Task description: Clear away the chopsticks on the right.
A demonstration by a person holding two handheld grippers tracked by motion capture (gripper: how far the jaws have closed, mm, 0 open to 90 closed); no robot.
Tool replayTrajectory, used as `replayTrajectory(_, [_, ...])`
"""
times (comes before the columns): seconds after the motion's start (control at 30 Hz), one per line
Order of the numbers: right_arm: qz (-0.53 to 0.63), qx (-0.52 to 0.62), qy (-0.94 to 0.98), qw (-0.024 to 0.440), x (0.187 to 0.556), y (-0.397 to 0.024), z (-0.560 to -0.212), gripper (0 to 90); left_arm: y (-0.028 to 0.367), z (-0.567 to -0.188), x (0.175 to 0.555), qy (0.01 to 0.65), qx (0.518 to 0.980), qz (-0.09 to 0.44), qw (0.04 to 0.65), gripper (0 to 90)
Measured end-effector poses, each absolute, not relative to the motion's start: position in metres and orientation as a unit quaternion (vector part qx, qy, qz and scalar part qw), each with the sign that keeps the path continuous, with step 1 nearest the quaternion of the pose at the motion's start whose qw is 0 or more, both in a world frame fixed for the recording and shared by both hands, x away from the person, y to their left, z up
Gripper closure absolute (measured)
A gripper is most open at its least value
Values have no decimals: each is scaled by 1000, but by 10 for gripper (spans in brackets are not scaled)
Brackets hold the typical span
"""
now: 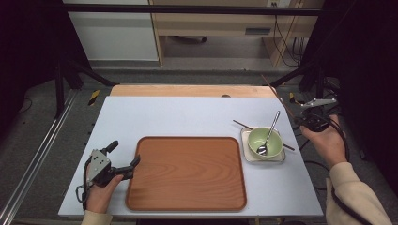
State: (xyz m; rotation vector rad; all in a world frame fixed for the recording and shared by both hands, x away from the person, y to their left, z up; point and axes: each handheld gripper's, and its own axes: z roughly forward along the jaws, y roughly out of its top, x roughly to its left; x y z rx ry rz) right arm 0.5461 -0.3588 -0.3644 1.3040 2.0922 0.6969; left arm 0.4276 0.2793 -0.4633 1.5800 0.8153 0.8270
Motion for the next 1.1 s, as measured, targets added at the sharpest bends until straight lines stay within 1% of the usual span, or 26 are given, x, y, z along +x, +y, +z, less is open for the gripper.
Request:
replayTrajectory(0.17, [267,486,778,295,548,-348,-342,848,280,-463,427,346,668,353,557,28])
replayTrajectory(0.33, [276,474,782,295,552,-327,-323,848,281,-461,428,351,663,357,557,28])
replayTrajectory(0.57, [309,447,794,272,547,-282,-306,848,284,-463,431,361,657,359,555,27])
replayTrajectory(0.7, [319,432,805,252,540,-252,-308,848,286,-464,430,364,655,359,556,27])
replayTrajectory(0.83, [324,419,815,233,530,-224,-317,848,287,-464,426,364,653,358,559,27])
replayTrajectory(1.1, [327,410,829,198,497,-197,-344,848,292,-464,420,371,646,362,561,27])
